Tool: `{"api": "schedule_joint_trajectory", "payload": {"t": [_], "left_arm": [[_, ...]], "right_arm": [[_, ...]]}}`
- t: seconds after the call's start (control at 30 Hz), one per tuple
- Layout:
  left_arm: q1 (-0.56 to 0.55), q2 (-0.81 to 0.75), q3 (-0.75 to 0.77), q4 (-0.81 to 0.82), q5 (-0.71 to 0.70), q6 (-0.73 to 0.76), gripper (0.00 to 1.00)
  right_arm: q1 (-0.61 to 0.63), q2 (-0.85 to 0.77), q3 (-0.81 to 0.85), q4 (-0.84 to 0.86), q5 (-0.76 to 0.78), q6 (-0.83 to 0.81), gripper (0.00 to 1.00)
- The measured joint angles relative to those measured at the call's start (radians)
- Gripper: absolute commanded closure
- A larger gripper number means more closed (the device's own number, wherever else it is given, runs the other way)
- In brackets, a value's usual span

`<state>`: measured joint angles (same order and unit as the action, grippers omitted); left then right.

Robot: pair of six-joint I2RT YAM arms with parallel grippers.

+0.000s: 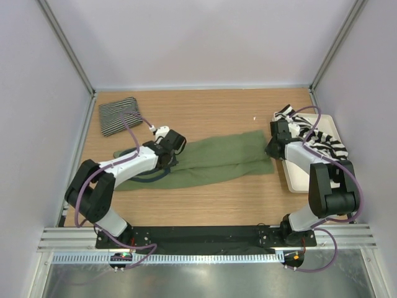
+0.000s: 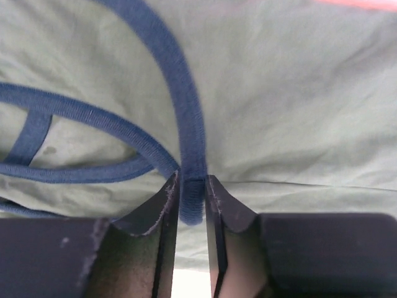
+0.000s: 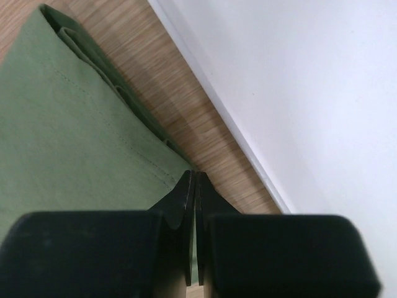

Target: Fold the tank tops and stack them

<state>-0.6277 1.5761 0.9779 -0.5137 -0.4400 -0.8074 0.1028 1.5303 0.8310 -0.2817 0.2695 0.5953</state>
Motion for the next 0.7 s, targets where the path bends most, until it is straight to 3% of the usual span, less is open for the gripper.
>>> {"api": "schedule_joint_trajectory", "payload": {"t": [0.07,0.2,0.3,0.37,0.4,0.5,0.7], "left_arm": [[0.001,0.001,-0.024,0.007,0.000,-0.006,0.77],[0.002,-0.039,-0.103,0.014,-0.002,-0.024,0.71],[0.002,-0.120,-0.128,-0.018,-0.018,-0.028,0.59],[0.006,-0.180,-0.128,-0.037,-0.039,-0.036,0.54],[0.012,-0.222,-0.130,-0.048,-0.052,-0.045,0.42],[0.037,-0.329,-0.157,-0.055,-0.072,-0.066,0.26],[0.131,-0.521,-0.298,-0.075,-0.060,-0.129,0.24]], "right_arm": [[0.000,0.000,0.000,-0.011,0.011,0.001,0.95],[0.001,-0.033,-0.015,-0.035,0.046,0.002,0.83],[0.001,-0.079,-0.016,-0.047,0.063,0.000,0.73],[0.003,-0.101,-0.014,-0.048,0.071,-0.003,0.72],[0.007,-0.109,-0.009,-0.048,0.074,-0.006,0.71],[0.021,-0.110,0.005,-0.048,0.075,-0.013,0.69],[0.106,-0.080,0.072,-0.050,0.042,-0.046,0.67]]}}
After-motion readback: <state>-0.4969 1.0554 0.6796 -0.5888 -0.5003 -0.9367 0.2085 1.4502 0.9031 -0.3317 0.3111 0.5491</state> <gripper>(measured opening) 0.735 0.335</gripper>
